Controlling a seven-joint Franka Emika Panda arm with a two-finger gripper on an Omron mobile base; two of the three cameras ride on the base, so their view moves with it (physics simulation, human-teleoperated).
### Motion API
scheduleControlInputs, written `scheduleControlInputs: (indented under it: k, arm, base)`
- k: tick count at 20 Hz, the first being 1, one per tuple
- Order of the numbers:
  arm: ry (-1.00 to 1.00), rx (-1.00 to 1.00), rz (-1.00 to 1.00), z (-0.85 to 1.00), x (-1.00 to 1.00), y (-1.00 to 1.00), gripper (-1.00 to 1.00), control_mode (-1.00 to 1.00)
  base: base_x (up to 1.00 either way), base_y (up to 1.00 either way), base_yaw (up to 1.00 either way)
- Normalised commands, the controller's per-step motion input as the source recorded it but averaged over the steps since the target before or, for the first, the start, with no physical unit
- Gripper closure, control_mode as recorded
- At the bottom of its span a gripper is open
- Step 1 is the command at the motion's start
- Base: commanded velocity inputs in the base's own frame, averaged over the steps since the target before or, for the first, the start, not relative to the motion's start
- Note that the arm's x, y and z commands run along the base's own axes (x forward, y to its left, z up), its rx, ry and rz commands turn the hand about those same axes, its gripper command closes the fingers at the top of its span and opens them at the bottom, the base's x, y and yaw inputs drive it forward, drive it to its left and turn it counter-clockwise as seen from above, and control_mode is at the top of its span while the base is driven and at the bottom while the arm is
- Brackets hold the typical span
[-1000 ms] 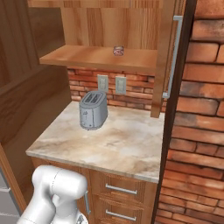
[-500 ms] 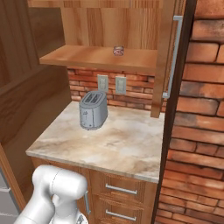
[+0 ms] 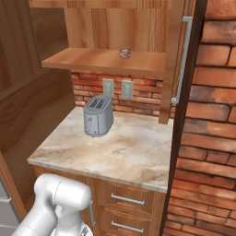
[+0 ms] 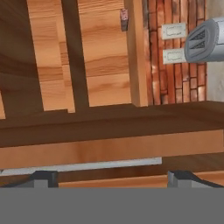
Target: Pick the avocado and bread from the counter and place them on the plate. Then pick the jam from the cabinet and place it next to the plate. Lastly close the cabinet door.
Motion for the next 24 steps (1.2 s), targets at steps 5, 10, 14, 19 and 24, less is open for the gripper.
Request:
scheduleControlInputs:
  k: [5, 10, 14, 19, 24]
  arm:
    - [0.03, 0.00, 0.00, 0.00, 0.26, 0.09, -1.00, -1.00]
    - [0.02, 0.00, 0.00, -0.02, 0.23, 0.12, -1.00, -1.00]
    - [0.03, 0.00, 0.00, -0.06, 0.25, 0.23, -1.00, -1.00]
    - [0.03, -0.01, 0.00, -0.06, 0.27, 0.25, -1.00, -1.00]
    - [0.02, 0.00, 0.00, -0.03, 0.26, 0.19, -1.00, -1.00]
  base:
    - [0.00, 0.00, 0.00]
    - [0.00, 0.00, 0.00]
    - [0.00, 0.00, 0.00]
    - [0.00, 0.00, 0.00]
    - [0.00, 0.00, 0.00]
